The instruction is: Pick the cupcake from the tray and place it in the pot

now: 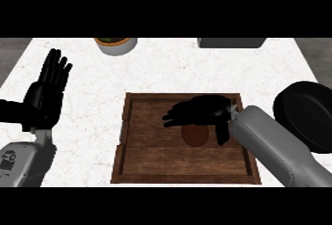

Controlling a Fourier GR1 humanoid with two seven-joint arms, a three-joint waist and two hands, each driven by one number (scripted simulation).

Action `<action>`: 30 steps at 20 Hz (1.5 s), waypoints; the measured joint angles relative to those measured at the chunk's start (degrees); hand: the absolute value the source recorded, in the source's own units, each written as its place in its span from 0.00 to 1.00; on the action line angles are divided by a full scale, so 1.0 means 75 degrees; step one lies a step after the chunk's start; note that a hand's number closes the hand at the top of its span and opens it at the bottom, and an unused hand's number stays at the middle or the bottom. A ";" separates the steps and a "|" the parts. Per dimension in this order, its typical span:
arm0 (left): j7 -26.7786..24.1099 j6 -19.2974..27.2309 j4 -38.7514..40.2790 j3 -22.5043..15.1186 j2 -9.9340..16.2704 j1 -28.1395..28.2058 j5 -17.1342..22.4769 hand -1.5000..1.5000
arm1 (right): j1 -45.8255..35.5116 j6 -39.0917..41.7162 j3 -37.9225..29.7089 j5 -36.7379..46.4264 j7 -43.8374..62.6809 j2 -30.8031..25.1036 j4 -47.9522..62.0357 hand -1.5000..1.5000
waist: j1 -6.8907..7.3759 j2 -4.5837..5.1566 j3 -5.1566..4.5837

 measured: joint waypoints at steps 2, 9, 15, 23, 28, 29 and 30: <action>0.0001 0.0065 -0.0169 -0.0021 -0.0115 0.0118 -0.0112 0.50 | 0.0029 -0.0156 -0.0092 0.0234 -0.0118 0.0274 0.0356 0.00 | 0.0022 0.0005 0.0000; 0.0047 -0.0127 -0.0048 0.0201 -0.0259 -0.0017 -0.0242 0.50 | 0.0255 -0.0362 -0.0294 0.0946 -0.0476 0.0783 0.0854 0.00 | 0.0008 0.0007 0.0001; 0.0198 -0.0155 -0.0252 0.0236 -0.0328 0.0048 -0.0368 0.50 | 0.0278 -0.0663 -0.0112 0.1396 -0.0979 0.1160 0.0988 1.00 | 0.0026 -0.0021 -0.0025; 0.0218 -0.0309 -0.0230 0.0384 -0.0416 0.0123 -0.0460 0.50 | 0.0610 -0.1056 -0.0134 0.1906 -0.1435 0.1165 0.0465 1.00 | -0.0008 -0.0073 -0.0058; 0.0229 -0.0376 -0.0292 0.0452 -0.0488 0.0171 -0.0519 0.50 | 0.0958 -0.1247 -0.0516 0.2017 -0.1337 0.1123 -0.0132 1.00 | -0.0042 -0.0047 -0.0037; 0.0286 -0.0348 -0.0371 0.0449 -0.0503 0.0180 -0.0545 0.50 | 0.0997 -0.1224 -0.0648 0.1993 -0.1274 0.1118 -0.0297 1.00 | -0.0042 -0.0040 -0.0028; 0.0236 -0.0420 -0.0334 0.0513 -0.0461 0.0170 -0.0522 0.50 | 0.1124 -0.1255 -0.0778 0.1943 -0.1279 0.1028 -0.0490 1.00 | -0.0052 -0.0036 -0.0022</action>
